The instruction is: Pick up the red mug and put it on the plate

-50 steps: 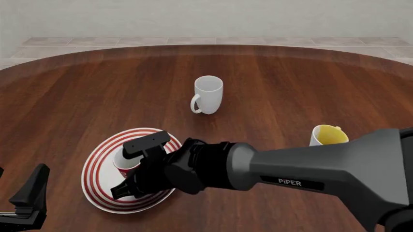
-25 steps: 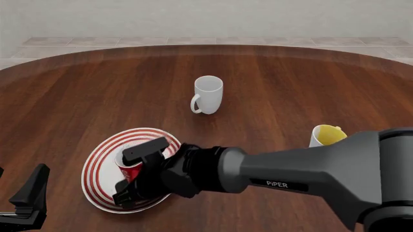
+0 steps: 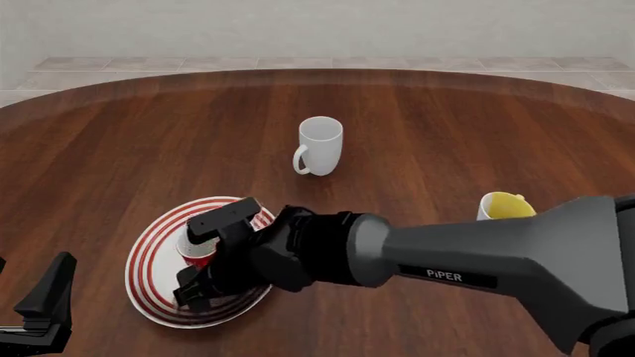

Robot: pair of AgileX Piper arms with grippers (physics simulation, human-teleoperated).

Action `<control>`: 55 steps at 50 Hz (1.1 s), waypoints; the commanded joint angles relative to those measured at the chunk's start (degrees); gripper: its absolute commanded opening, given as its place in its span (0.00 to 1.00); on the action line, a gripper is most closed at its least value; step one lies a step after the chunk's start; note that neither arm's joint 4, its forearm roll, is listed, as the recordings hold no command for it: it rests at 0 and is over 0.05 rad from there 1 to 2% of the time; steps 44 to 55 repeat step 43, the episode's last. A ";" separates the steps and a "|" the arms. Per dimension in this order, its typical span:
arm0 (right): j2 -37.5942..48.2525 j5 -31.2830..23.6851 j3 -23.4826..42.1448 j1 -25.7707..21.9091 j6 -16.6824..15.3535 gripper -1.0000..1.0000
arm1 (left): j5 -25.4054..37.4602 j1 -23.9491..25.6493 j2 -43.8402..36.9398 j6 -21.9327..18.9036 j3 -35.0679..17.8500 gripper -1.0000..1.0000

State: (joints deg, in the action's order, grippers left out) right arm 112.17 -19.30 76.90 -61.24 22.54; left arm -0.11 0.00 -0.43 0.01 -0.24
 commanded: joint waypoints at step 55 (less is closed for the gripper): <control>-58.34 -15.33 -15.89 16.65 -7.29 1.00 | 0.00 0.00 -0.01 0.00 0.00 1.00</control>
